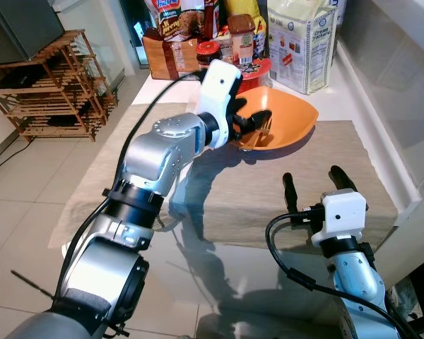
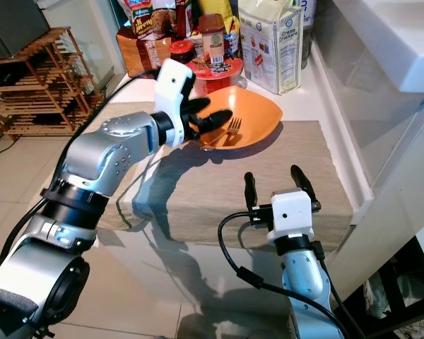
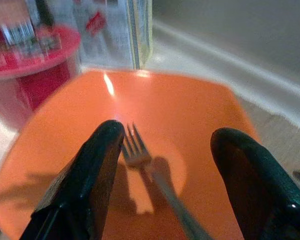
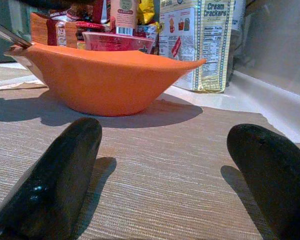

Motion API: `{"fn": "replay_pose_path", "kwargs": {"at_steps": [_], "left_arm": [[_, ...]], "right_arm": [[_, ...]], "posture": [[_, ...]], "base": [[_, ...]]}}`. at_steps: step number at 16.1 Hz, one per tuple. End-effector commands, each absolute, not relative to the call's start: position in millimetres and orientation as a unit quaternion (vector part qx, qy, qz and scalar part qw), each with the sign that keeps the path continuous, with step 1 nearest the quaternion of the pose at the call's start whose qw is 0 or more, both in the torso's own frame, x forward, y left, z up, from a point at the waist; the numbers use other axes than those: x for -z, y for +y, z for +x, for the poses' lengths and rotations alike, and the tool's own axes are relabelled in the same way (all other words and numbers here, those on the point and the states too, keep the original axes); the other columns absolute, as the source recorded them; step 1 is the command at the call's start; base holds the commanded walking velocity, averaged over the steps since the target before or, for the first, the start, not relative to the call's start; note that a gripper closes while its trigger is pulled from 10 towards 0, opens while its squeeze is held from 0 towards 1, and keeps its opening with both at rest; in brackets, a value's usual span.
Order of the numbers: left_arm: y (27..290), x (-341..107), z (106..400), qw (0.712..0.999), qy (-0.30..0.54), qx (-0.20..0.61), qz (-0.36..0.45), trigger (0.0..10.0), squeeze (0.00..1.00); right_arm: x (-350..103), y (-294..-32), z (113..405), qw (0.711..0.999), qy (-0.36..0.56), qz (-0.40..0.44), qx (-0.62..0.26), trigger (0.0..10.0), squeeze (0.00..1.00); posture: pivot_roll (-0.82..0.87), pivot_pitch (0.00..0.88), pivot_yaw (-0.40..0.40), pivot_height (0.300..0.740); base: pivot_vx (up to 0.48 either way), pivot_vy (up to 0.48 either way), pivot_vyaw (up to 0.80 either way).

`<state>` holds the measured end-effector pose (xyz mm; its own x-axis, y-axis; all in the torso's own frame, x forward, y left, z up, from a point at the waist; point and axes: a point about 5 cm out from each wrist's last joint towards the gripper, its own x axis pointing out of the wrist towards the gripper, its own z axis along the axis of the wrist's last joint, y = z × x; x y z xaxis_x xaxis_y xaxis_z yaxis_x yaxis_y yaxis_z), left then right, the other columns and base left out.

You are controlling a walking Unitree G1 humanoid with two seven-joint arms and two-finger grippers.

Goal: Setting the table

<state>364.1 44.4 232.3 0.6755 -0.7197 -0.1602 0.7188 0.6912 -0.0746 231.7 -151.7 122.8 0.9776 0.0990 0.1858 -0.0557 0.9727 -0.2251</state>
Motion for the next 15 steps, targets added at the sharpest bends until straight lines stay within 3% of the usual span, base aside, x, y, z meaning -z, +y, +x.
{"fn": "replay_pose_path", "kwargs": {"at_steps": [1,5,15], "left_arm": [[45,-234,368,0.913,0.101,0.394,0.001,10.0,0.00],[40,-234,381,0.903,0.156,0.400,0.018,10.0,0.00],[29,-247,387,0.886,0.181,0.426,0.018,10.0,0.00]], "right_arm": [[-116,-148,229,0.990,-0.081,-0.111,-0.044,10.0,0.00],[-116,-148,224,0.990,-0.077,-0.110,-0.040,10.0,0.00],[-149,-154,204,0.985,-0.097,-0.117,-0.080,10.0,0.00]], "posture": [[-0.23,0.000,0.173,0.722],[-0.24,0.000,0.187,0.722],[-0.28,0.016,0.180,0.722]], "base": [[0.000,0.000,0.00],[0.000,0.000,0.00],[0.000,0.000,0.00]]}}
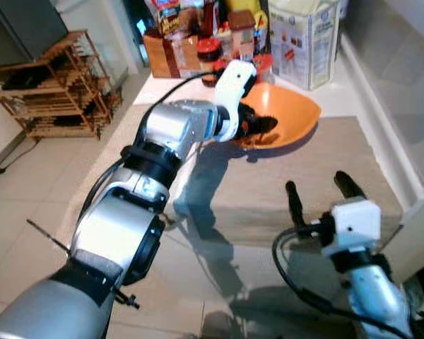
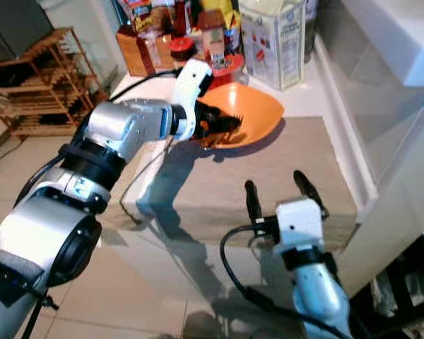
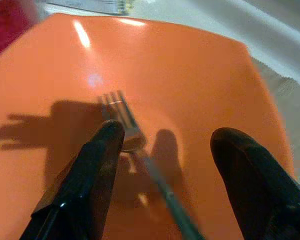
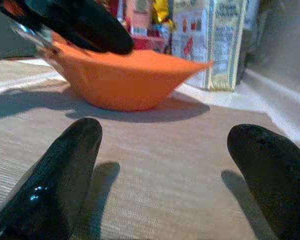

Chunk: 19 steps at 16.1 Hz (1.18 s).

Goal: Setting the table

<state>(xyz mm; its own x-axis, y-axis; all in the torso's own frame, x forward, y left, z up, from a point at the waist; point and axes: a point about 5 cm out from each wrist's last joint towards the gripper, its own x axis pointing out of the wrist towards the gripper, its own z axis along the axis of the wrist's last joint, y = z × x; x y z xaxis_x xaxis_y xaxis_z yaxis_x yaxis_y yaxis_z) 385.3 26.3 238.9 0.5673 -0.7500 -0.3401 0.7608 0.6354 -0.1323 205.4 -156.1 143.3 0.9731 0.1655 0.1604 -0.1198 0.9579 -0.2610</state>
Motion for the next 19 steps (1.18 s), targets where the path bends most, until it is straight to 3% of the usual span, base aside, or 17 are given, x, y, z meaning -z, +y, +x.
{"fn": "replay_pose_path", "kwargs": {"at_steps": [1,18,19], "left_arm": [[28,-249,387,0.885,0.182,0.428,0.016,10.0,0.00],[38,-238,390,0.866,0.263,0.423,0.047,10.0,0.00],[38,-238,390,0.865,0.264,0.423,0.049,8.7,0.00]], "right_arm": [[-151,-155,204,0.984,-0.100,-0.120,-0.082,10.0,0.00],[-154,-143,213,0.987,-0.092,-0.102,-0.081,10.0,0.00],[-154,-143,214,0.987,-0.092,-0.102,-0.081,10.0,0.00]], "posture": [[-0.28,0.016,0.180,0.722],[-0.26,0.029,0.182,0.722],[-0.26,0.025,0.183,0.722]], "base": [[0.000,0.000,0.00],[0.000,0.000,0.00],[0.000,0.000,0.00]]}}
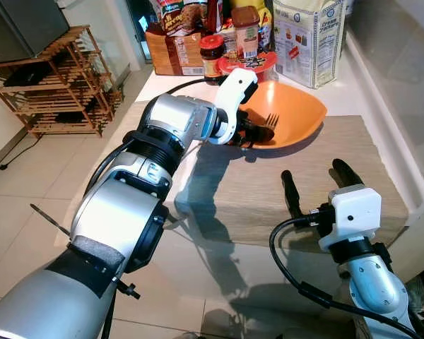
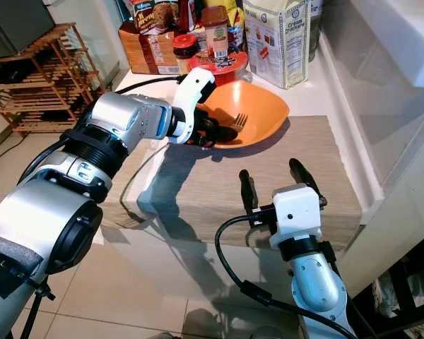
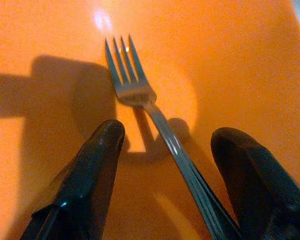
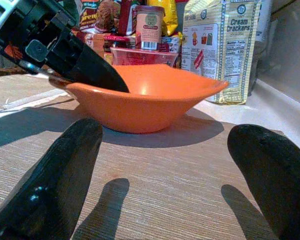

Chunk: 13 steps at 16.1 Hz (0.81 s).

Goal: Setting the table

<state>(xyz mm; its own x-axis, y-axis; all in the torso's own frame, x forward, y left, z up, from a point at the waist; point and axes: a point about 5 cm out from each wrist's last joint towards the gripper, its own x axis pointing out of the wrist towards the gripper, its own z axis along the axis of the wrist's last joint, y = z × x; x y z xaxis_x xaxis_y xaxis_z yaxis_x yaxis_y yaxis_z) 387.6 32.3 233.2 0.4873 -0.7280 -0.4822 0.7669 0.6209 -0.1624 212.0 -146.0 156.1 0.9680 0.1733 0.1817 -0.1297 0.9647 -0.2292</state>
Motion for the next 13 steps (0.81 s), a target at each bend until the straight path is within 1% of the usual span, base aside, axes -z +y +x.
{"fn": "replay_pose_path", "kwargs": {"at_steps": [1,5,9,13], "left_arm": [[38,-236,390,0.865,0.265,0.422,0.052,0.0,0.00],[38,-234,390,0.864,0.272,0.421,0.054,0.0,0.00],[38,-236,392,0.869,0.259,0.418,0.058,0.0,0.00],[33,-258,394,0.879,0.192,0.434,0.046,0.0,0.00]], "right_arm": [[-154,-143,214,0.987,-0.093,-0.102,-0.081,10.0,0.00],[-154,-143,215,0.987,-0.094,-0.103,-0.082,10.0,0.00],[-153,-142,216,0.987,-0.095,-0.102,-0.082,10.0,0.00],[-152,-141,216,0.987,-0.093,-0.102,-0.083,10.0,0.00]], "posture": [[-0.26,0.023,0.182,0.722],[-0.26,0.014,0.181,0.722],[-0.26,0.008,0.181,0.722],[-0.26,0.004,0.178,0.722]], "base": [[0.000,0.000,0.00],[0.000,0.000,0.00],[0.000,0.000,0.00],[0.000,0.000,0.00]]}}
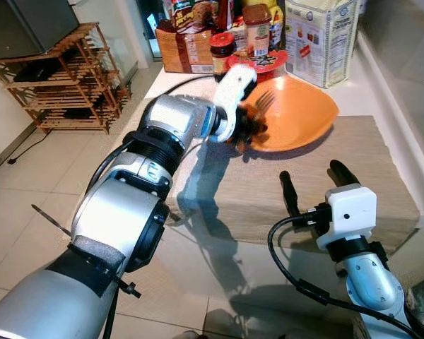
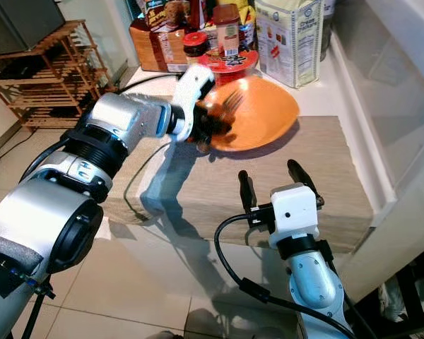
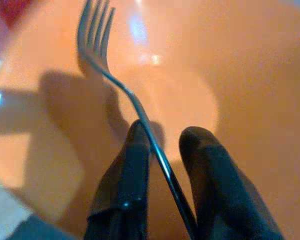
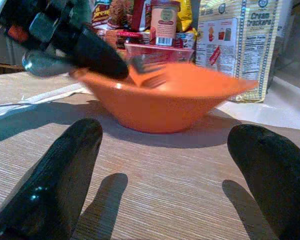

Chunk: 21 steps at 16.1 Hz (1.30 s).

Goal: Setting the table

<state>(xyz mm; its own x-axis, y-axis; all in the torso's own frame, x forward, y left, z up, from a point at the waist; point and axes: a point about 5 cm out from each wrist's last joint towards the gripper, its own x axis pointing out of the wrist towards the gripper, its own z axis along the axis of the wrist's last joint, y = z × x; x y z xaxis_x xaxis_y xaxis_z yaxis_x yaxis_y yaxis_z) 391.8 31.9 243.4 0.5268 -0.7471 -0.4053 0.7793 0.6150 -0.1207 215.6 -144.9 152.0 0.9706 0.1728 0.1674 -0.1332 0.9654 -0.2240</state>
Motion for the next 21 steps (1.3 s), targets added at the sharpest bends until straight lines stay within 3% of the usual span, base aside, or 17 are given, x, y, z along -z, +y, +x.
{"fn": "replay_pose_path", "kwargs": {"at_steps": [1,7,12,13,14,15,16,21], "left_arm": [[33,-261,395,0.882,0.181,0.432,0.040,0.0,0.00],[49,-280,384,0.893,0.038,0.448,-0.017,0.0,0.00],[74,-266,367,0.907,0.012,0.420,-0.030,0.0,0.00],[74,-268,366,0.908,0.002,0.419,0.004,4.5,0.00],[74,-271,364,0.908,-0.004,0.419,0.019,10.0,0.00],[74,-273,363,0.907,-0.010,0.421,0.021,10.0,0.00],[76,-274,362,0.911,-0.018,0.411,0.026,10.0,1.00],[78,-257,355,0.922,-0.028,0.385,0.018,10.0,1.00]], "right_arm": [[-151,-141,217,0.987,-0.092,-0.102,-0.083,10.0,0.00],[-148,-141,222,0.987,-0.093,-0.100,-0.080,10.0,0.00],[-147,-138,232,0.986,-0.100,-0.099,-0.091,10.0,0.00],[-147,-137,234,0.985,-0.101,-0.099,-0.098,10.0,0.00],[-147,-136,236,0.985,-0.102,-0.100,-0.100,10.0,0.00],[-147,-136,237,0.985,-0.105,-0.099,-0.099,10.0,0.00],[-147,-135,238,0.984,-0.108,-0.099,-0.097,10.0,0.00],[-146,-138,240,0.986,-0.112,-0.096,-0.083,10.0,0.00]], "posture": [[-0.25,0.003,0.177,0.722],[-0.23,0.000,0.165,0.722],[-0.19,0.000,0.136,0.722],[-0.18,0.000,0.136,0.722],[-0.18,0.000,0.136,0.722],[-0.18,0.000,0.141,0.722],[-0.18,0.000,0.151,0.722],[-0.19,0.000,0.149,0.722]], "base": [[0.000,0.000,0.00],[0.000,0.000,0.00],[0.000,0.000,0.00],[0.000,0.000,0.00],[0.000,0.000,0.00],[0.000,0.000,0.00],[0.000,0.000,0.00],[0.000,0.000,0.00]]}}
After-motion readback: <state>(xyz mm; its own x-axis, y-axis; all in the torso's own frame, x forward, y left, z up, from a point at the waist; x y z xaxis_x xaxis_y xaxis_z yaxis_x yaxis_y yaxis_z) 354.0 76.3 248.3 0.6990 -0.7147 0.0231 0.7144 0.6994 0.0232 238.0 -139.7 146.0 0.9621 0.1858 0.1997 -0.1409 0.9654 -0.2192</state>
